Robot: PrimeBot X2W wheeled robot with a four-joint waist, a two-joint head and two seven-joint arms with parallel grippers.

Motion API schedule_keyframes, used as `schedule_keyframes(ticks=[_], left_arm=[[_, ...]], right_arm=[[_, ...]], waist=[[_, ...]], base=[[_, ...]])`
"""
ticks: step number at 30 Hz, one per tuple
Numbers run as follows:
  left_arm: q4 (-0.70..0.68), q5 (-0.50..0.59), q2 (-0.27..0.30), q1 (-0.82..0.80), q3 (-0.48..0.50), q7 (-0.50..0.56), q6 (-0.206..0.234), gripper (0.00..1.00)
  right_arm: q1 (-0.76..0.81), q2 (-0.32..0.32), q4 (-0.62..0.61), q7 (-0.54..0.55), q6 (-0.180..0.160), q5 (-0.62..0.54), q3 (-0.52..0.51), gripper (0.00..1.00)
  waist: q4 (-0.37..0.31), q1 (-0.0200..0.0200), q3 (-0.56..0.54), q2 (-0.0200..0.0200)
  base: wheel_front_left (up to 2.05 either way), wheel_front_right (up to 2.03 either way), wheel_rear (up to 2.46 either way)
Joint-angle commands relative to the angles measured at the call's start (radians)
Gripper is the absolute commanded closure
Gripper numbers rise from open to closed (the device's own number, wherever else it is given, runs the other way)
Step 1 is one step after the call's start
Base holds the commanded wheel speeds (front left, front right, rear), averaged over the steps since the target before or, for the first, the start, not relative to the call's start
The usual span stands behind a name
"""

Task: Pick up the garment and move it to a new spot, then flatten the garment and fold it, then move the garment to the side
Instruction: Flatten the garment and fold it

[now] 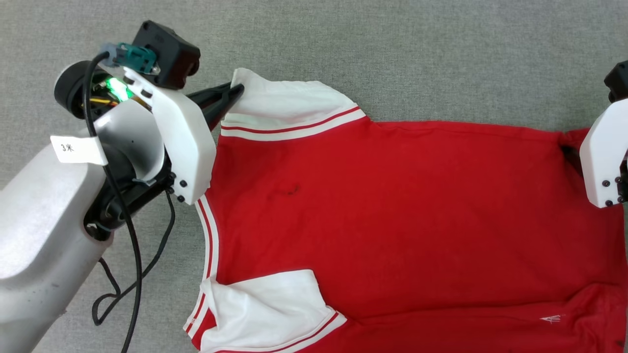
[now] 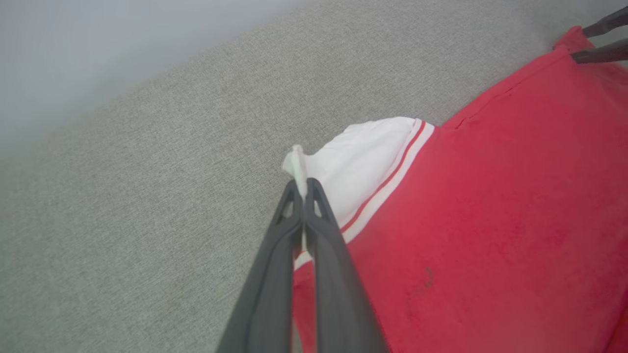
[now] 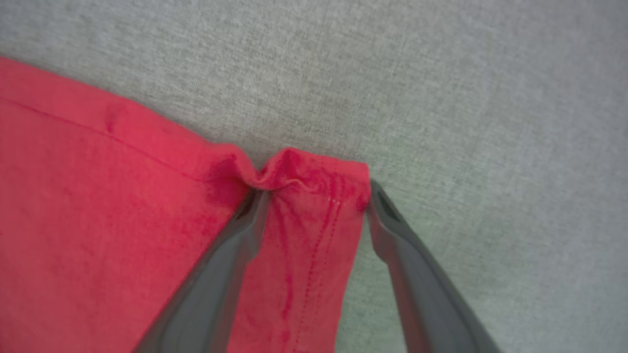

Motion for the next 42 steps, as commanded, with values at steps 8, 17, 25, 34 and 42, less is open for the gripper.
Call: schedule_keyframes(ticks=[8, 17, 25, 34, 42], left_arm=[[0.02, 0.007, -0.004, 0.034, 0.001, -0.038, 0.013, 1.0], [0.044, -0.005, 0.015, 0.108, 0.007, -0.087, 0.033, 1.0], [0.012, -0.028, 0.035, 0.21, -0.001, -0.104, 0.059, 1.0], [-0.055, -0.061, 0.07, 0.376, -0.006, -0.138, 0.117, 1.0], [-0.122, -0.081, 0.102, 0.525, -0.02, -0.169, 0.167, 1.0]], right_arm=[[0.039, 0.007, 0.084, -0.061, 0.001, 0.031, 0.053, 1.0], [0.044, 0.003, 0.09, -0.244, 0.001, 0.064, 0.009, 1.0], [0.129, 0.0, 0.082, -0.383, 0.001, 0.107, -0.03, 1.0], [0.28, 0.018, 0.045, -0.495, 0.001, 0.181, -0.067, 1.0], [0.433, 0.013, -0.01, -0.545, 0.001, 0.218, -0.096, 1.0]], waist=[[0.004, 0.0, -0.024, 0.0], [-0.017, 0.0, -0.119, 0.0], [-0.017, 0.0, -0.212, 0.0], [-0.003, 0.0, -0.293, 0.0], [0.016, 0.0, -0.343, 0.0]], base=[[0.0, 0.0, 0.0], [0.0, 0.0, 0.0], [0.0, 0.0, 0.0], [0.0, 0.0, 0.0], [0.0, 0.0, 0.0]])
